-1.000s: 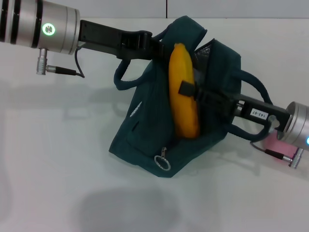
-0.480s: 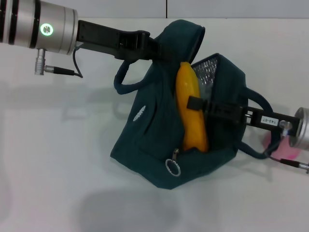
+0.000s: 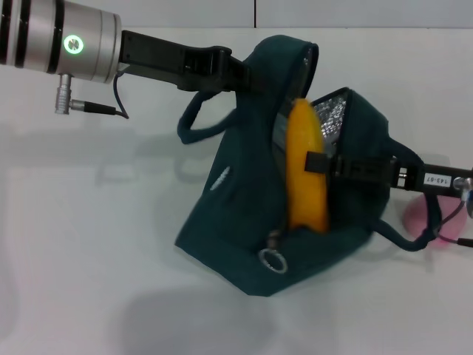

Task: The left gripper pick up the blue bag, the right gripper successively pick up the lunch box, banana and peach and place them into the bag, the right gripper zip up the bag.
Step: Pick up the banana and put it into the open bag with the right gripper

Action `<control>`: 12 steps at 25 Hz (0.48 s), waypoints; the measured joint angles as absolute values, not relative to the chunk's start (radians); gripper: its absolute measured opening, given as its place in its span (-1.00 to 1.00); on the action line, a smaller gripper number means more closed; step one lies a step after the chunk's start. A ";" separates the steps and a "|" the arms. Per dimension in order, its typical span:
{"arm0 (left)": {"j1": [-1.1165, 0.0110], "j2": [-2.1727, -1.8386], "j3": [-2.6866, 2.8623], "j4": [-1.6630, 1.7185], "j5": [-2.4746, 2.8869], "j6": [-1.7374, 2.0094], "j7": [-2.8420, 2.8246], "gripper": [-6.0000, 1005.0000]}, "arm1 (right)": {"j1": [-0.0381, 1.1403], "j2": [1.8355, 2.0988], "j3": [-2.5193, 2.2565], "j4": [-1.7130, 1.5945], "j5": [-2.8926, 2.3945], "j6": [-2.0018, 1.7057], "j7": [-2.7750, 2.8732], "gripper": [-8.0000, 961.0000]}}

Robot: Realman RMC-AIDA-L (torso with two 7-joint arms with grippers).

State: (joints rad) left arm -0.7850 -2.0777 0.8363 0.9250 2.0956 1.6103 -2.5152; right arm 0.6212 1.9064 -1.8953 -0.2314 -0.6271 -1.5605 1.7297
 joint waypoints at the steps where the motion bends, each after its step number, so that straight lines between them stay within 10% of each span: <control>1: -0.785 -2.078 0.837 0.925 2.095 1.610 -2.516 -0.88 | 0.625 1.902 -1.895 -0.231 -0.628 -1.566 1.736 0.13; 12: -0.786 -2.077 0.838 0.925 2.075 1.611 -2.519 -0.88 | 0.652 1.849 -1.885 -0.220 -0.627 -1.539 1.754 0.32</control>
